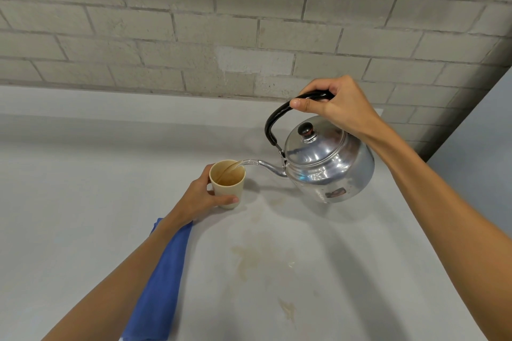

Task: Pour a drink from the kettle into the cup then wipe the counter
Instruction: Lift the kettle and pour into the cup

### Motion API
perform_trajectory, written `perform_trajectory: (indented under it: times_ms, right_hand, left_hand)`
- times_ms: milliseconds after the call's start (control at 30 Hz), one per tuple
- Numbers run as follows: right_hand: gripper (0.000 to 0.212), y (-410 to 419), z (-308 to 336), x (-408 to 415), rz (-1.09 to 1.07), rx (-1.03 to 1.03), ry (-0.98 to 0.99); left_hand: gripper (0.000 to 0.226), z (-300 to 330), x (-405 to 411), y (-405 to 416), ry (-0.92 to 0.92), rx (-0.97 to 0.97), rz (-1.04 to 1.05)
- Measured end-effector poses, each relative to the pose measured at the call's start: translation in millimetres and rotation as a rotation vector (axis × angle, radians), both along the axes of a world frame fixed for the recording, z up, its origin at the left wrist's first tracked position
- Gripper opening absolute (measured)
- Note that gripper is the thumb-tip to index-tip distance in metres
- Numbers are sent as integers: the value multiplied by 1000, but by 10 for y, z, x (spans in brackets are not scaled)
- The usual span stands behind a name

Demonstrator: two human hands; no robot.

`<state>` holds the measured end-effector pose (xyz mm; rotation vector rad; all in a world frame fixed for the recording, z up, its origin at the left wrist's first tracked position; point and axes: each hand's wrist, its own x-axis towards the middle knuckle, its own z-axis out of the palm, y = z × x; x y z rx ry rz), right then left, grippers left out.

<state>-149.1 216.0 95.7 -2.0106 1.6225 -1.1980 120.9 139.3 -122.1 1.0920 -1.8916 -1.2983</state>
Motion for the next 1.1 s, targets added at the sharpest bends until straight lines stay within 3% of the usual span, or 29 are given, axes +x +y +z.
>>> perform_trajectory:
  times_ms: [167,767,1100]
  right_hand:
    - [22,-1,10,3,-22,0,27]
    - [29,-7,46,57,-31,28,93]
    - [25,-21,-19,31,-17,13,21]
  left_hand:
    - [79,3,1,4,2,-2,-3]
    - [78,7,-4,17,14,1,-2]
    - [78,31,-8,36,25,11,-7]
